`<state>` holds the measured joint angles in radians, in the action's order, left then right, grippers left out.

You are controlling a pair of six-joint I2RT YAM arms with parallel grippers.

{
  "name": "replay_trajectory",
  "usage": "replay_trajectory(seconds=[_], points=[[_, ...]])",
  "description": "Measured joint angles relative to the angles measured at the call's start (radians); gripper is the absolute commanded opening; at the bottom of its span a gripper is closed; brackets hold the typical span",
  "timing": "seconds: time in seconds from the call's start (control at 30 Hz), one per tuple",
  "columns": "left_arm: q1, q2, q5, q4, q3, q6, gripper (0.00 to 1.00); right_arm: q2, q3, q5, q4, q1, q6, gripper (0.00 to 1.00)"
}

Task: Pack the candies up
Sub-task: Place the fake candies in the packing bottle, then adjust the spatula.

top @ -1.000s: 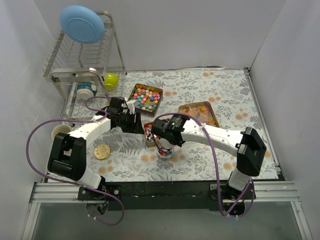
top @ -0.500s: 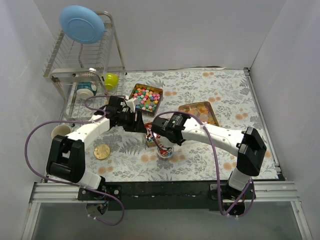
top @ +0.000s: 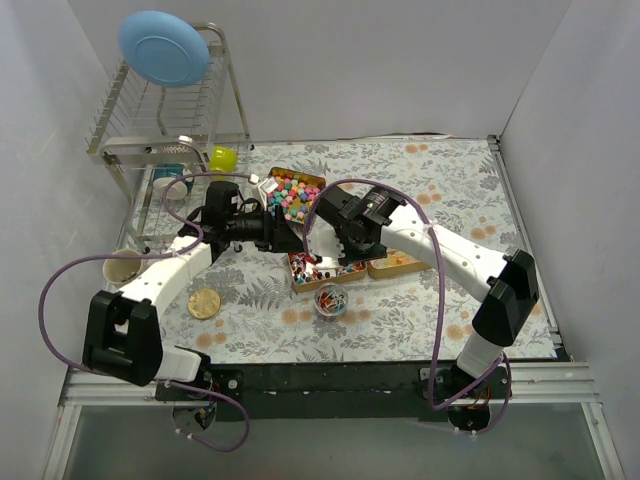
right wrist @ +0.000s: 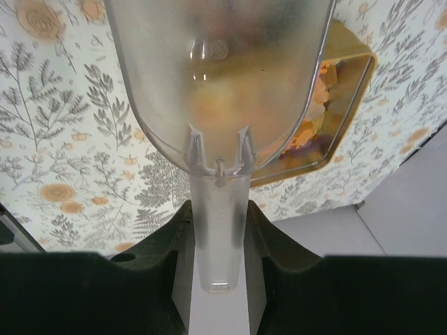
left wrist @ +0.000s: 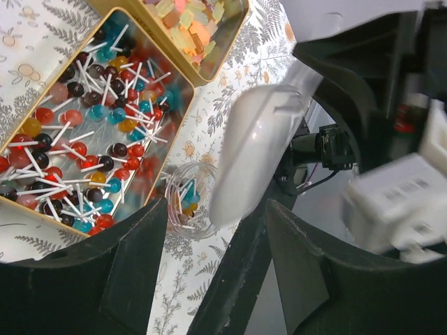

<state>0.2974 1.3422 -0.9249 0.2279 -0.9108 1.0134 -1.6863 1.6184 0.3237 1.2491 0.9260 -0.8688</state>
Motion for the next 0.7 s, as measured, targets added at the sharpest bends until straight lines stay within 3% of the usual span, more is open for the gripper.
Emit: replay_trajectory(seconds=[0.57, 0.7], points=[[0.01, 0.209, -0.059, -0.083, -0.102, 0.099, 0.45, -0.031, 0.153, -0.192, -0.078, -0.085, 0.043, 0.01], [0.013, 0.231, -0.061, -0.095, -0.114, 0.105, 0.22, -0.031, 0.154, -0.285, -0.082, -0.132, 0.068, 0.01]])
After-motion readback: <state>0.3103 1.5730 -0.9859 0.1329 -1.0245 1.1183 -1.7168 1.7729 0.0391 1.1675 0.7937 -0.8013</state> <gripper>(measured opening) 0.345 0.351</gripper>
